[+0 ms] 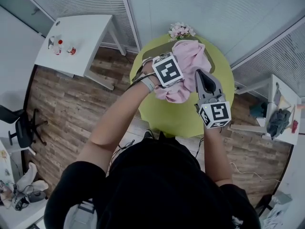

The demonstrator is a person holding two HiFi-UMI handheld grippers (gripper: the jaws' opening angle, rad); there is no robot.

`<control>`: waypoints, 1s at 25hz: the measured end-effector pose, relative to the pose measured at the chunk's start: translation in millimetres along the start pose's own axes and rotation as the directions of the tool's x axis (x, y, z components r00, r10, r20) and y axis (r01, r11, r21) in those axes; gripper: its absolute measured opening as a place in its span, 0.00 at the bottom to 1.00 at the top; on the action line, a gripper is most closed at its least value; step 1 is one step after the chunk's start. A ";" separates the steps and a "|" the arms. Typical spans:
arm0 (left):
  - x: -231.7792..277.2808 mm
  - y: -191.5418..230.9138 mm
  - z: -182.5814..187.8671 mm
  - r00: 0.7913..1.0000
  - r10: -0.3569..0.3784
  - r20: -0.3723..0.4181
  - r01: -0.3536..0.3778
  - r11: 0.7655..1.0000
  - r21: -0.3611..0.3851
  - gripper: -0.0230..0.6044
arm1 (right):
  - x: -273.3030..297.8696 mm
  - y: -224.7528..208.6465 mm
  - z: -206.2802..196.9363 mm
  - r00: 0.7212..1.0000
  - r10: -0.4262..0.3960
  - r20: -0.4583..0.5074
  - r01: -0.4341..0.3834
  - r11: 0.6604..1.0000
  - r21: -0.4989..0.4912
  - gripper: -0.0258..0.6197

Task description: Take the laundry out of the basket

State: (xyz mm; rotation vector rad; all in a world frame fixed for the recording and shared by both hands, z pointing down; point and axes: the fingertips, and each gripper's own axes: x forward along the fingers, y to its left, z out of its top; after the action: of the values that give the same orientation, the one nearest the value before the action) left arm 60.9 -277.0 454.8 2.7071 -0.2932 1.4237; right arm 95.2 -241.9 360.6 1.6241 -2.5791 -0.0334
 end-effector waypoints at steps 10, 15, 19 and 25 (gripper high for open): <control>-22.2 -55.5 -11.1 0.999 -0.035 0.006 0.034 0.997 0.066 0.55 | -43.8 32.8 3.4 0.997 -0.075 0.004 0.075 0.997 -0.009 0.08; -23.0 -92.5 -19.7 0.997 -0.074 -0.001 0.074 0.992 0.097 0.55 | -68.8 45.5 -1.9 0.993 -0.119 -0.004 0.119 0.993 -0.002 0.08; -17.1 -121.2 -26.3 0.994 -0.113 -0.007 0.113 0.986 0.124 0.55 | -86.4 54.3 -8.1 0.988 -0.151 -0.019 0.151 0.989 0.004 0.08; 5.1 -159.6 -29.7 0.987 -0.160 -0.029 0.162 0.975 0.154 0.55 | -114.0 49.8 -23.7 0.979 -0.195 -0.051 0.196 0.980 0.018 0.08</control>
State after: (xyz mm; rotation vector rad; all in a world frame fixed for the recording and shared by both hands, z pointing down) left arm 71.6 -116.9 480.3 2.7629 0.0412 1.4795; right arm 101.5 -116.9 379.9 1.8570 -2.3835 0.0227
